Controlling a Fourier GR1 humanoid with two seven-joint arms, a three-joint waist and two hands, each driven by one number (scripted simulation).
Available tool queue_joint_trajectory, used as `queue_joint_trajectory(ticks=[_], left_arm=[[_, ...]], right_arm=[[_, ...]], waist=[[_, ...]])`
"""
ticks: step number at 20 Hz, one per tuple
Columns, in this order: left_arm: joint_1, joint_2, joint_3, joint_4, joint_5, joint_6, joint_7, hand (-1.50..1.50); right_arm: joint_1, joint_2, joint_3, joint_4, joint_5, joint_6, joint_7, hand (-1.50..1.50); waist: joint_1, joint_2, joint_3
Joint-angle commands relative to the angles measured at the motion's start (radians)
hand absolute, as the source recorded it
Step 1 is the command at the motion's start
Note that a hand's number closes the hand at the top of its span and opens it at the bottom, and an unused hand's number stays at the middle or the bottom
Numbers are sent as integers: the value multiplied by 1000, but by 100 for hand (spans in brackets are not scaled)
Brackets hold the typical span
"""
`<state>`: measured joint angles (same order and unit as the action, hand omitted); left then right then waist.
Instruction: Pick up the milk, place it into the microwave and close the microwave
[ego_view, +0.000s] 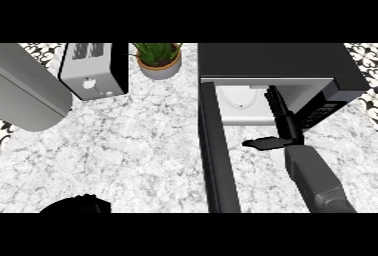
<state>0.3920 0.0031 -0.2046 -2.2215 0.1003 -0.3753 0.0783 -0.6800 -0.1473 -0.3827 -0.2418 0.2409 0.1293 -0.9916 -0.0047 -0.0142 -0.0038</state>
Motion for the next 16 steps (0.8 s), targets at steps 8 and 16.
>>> queue_joint_trajectory(ticks=[8,16], left_arm=[[-164,-3,-210,104,-177,148,28,150],[-374,-3,-320,433,-254,212,-65,150]], right_arm=[[335,-16,46,-262,-53,101,-8,-150],[598,-81,82,-517,-116,217,-14,-150]], waist=[[-39,0,1],[-46,7,1]])
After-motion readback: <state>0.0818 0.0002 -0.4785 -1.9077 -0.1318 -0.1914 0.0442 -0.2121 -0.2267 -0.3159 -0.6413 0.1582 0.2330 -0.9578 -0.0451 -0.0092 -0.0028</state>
